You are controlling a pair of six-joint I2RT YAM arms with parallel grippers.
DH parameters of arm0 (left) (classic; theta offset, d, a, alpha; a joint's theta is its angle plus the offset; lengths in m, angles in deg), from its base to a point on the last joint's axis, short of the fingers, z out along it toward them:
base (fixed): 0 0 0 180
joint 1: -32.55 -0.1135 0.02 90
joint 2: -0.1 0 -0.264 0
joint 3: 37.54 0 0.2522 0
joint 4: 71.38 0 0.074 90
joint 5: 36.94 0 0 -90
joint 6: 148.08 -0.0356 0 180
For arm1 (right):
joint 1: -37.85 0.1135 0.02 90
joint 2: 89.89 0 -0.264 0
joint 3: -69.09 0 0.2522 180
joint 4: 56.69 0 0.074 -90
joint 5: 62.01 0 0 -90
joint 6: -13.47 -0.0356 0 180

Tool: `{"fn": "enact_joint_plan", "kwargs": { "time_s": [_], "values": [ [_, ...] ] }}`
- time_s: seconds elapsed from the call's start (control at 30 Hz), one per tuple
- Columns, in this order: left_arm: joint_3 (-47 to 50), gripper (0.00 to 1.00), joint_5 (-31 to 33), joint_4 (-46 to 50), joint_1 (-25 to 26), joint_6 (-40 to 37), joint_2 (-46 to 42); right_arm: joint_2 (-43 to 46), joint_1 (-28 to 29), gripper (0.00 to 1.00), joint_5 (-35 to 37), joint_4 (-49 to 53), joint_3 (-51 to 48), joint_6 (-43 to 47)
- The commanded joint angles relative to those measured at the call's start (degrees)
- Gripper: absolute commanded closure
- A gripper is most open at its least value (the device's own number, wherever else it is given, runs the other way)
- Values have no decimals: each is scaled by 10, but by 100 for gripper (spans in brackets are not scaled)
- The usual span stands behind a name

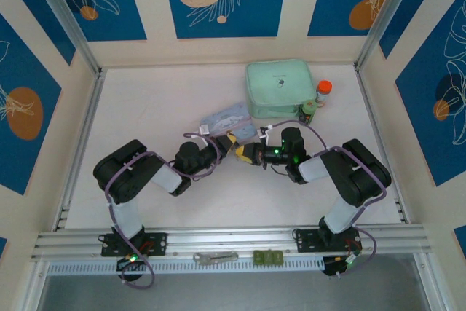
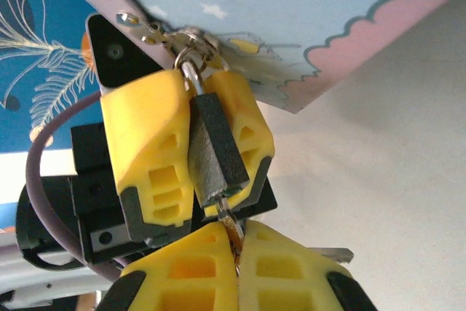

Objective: Unlock a padlock with a key

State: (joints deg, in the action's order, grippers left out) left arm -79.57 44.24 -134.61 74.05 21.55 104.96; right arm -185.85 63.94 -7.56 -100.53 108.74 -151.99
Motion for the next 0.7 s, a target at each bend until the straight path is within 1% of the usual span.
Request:
{"fn": "enact_joint_plan", "kwargs": {
  "time_s": [0.0,0.1,0.2,0.27,0.33,0.37,0.43,0.57,0.67],
  "values": [
    [-10,100,-30,-37,2,-13,-3,-14,-9,100,-20,-36,20,-13],
    [-23,100,-72,-37,0,-49,-9,-40,-25,100,-78,-75,45,-63],
    [-26,100,-102,-37,-5,-70,-25,-67,-38,100,-135,-104,75,-144],
    [-26,100,-116,-37,-8,-86,-40,-90,-44,100,-161,-157,91,-227],
    [-26,100,-130,-37,-11,-102,-54,-113,-48,100,-168,-224,103,-311],
    [-27,100,-138,-37,-11,-109,-59,-117,-49,100,-172,-227,110,-349],
    [-28,100,-147,-37,-12,-119,-66,-111,-51,100,-165,-227,114,-393],
    [-26,100,-141,-37,-12,-127,-71,-92,-54,100,-154,-227,120,-448],
    [-22,100,-123,-37,-12,-122,-71,-87,-55,100,-153,-226,121,-450]
  ]
}}
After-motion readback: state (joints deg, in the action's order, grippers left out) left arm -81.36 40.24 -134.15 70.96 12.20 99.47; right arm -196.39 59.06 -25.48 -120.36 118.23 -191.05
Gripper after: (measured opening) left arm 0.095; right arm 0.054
